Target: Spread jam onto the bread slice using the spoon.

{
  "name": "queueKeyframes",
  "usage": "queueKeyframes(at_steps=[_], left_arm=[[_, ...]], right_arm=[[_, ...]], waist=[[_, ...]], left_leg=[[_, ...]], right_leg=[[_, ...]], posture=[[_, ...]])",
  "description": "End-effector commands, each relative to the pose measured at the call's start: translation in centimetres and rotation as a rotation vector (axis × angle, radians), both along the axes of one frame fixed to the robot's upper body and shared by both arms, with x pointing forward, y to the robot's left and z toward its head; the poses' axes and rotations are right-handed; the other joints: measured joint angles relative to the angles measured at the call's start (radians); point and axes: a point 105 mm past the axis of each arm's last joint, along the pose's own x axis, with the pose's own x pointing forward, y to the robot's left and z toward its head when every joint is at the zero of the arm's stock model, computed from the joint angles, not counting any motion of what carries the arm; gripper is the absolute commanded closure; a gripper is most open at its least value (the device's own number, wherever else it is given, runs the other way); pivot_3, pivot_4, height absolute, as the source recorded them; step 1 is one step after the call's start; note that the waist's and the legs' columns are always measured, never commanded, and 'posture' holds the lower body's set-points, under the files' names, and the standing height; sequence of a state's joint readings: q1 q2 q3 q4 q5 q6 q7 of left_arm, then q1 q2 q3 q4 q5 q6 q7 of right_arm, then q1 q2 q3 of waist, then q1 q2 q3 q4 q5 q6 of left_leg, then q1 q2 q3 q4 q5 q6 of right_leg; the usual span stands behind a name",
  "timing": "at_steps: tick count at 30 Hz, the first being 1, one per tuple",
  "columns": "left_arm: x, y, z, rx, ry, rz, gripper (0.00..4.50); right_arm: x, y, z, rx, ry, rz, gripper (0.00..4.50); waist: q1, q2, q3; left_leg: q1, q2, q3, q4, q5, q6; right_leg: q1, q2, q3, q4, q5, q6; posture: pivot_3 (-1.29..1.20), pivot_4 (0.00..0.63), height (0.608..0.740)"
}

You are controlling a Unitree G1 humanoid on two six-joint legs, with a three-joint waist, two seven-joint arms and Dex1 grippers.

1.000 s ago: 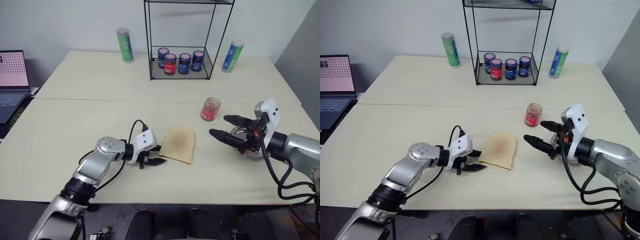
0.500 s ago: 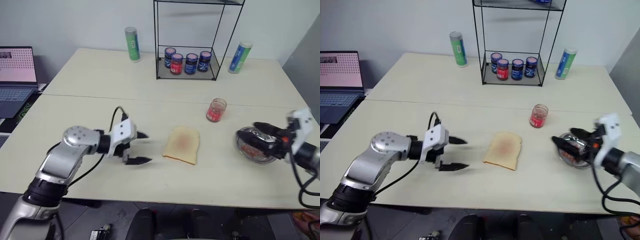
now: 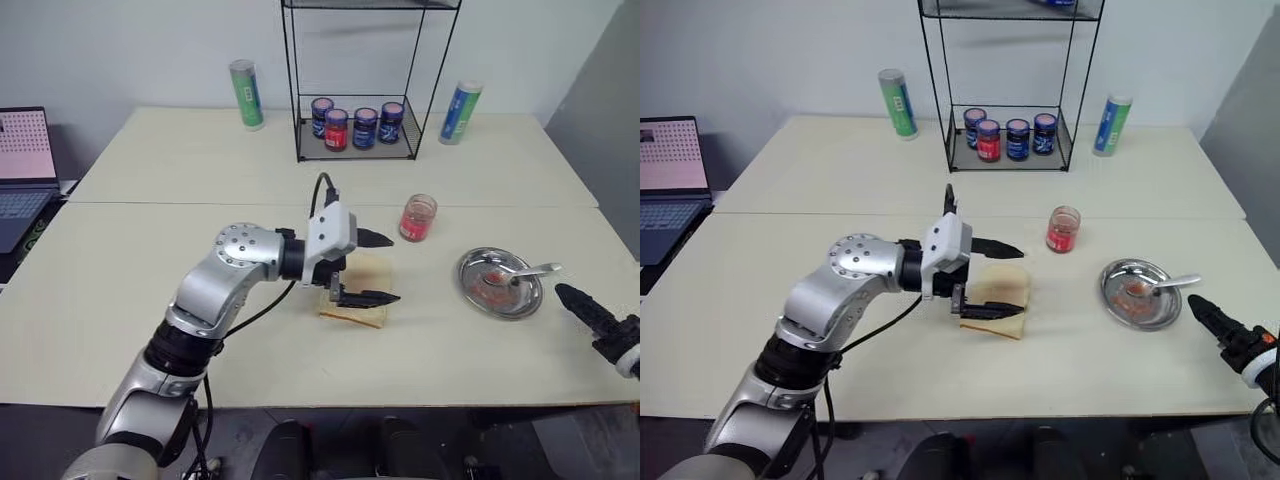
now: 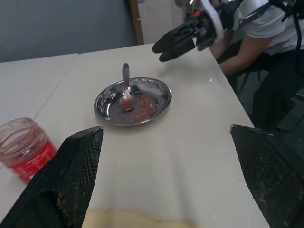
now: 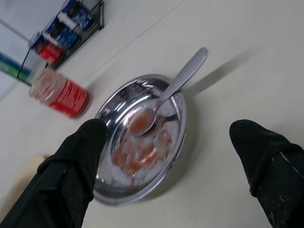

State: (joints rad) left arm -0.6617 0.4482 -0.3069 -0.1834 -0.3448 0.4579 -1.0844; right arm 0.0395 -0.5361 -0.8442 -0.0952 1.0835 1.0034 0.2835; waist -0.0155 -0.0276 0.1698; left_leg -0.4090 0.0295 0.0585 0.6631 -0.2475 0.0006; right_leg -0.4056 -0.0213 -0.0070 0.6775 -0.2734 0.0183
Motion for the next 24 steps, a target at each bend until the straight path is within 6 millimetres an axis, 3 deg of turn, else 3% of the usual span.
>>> queueKeyframes(at_steps=[1,11,22,24], left_arm=[[0.4,-0.6,0.4,-0.025,-0.036,0.01,0.04],[0.9,-0.8,0.0,-0.029,-0.002,0.075,0.04],[0.6,-0.7,0.3,-0.025,0.004,0.089,0.04],[0.7,-0.6,0.4,-0.022,0.004,0.089,0.0]], right_arm=[[1.8,-0.7,0.4,0.063,-0.054,-0.056,0.0],[6.7,-0.7,-0.9,0.15,-0.065,-0.072,0.0],[8.9,-0.8,-0.8,0.177,-0.099,-0.071,0.0],[8.9,-0.7,-0.8,0.182,-0.103,-0.067,0.37]], waist=[[0.0,0.001,0.0],[-0.001,0.002,-0.001],[-0.003,0.001,-0.001],[-0.003,0.001,-0.001]], left_leg=[[0.0,0.0,0.0,0.0,0.0,0.0],[-0.001,0.0,0.0,0.0,0.0,0.0],[0.0,0.0,0.0,0.0,0.0,0.0],[0.0,0.0,0.0,0.0,0.0,0.0]], right_leg=[[0.0,0.0,0.0,0.0,0.0,0.0],[0.0,0.0,0.0,0.0,0.001,-0.002],[0.0,0.0,0.0,0.0,0.002,-0.003],[0.0,0.0,0.0,0.0,0.002,-0.003]], posture=[[0.0,0.15,0.74],[0.0,0.15,0.74],[0.0,0.15,0.74],[0.0,0.15,0.74]])
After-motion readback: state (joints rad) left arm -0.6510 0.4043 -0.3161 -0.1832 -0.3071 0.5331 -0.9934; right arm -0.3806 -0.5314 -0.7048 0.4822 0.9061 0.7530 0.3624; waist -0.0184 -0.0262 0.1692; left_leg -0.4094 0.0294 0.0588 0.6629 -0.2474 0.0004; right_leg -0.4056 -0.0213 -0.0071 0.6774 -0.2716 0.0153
